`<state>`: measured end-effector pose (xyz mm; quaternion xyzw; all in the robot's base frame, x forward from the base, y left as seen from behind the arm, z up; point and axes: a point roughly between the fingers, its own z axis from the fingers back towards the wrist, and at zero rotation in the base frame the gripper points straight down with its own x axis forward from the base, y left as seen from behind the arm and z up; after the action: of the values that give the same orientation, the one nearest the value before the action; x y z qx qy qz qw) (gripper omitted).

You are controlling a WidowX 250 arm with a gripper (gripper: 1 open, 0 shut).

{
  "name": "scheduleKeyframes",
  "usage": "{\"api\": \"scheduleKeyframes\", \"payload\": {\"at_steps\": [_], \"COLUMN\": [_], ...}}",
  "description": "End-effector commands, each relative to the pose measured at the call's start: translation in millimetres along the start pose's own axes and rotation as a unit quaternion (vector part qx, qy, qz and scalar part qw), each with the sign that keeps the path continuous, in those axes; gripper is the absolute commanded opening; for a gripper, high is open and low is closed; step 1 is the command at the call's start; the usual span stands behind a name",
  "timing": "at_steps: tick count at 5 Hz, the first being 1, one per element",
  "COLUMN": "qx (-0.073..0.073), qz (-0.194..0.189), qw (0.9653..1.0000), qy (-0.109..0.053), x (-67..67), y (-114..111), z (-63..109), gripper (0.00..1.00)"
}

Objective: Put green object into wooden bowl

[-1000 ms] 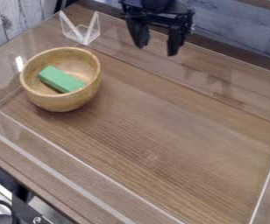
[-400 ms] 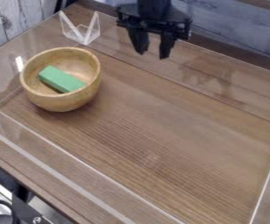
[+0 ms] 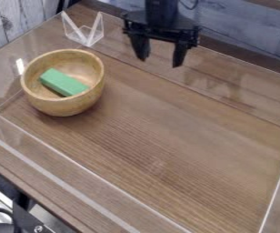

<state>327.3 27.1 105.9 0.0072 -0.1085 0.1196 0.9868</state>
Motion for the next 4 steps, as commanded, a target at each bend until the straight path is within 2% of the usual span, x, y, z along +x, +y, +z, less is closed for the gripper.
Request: {"api": "scheduleKeyframes", "payload": {"at_steps": [1,3,4], "qx": [-0.002,-0.003,-0.007], "qz": [-0.019,-0.009,-0.002], "qw": [0.9991,0.9992,0.9994], "qy": [-0.037,-0.04,-0.035], "x": [22.5,22.5,18.1], "y": [-1.6,26.7,12.0], "z": [19.9,24.9,17.5], "gripper": [1.0,1.0,1.0]}}
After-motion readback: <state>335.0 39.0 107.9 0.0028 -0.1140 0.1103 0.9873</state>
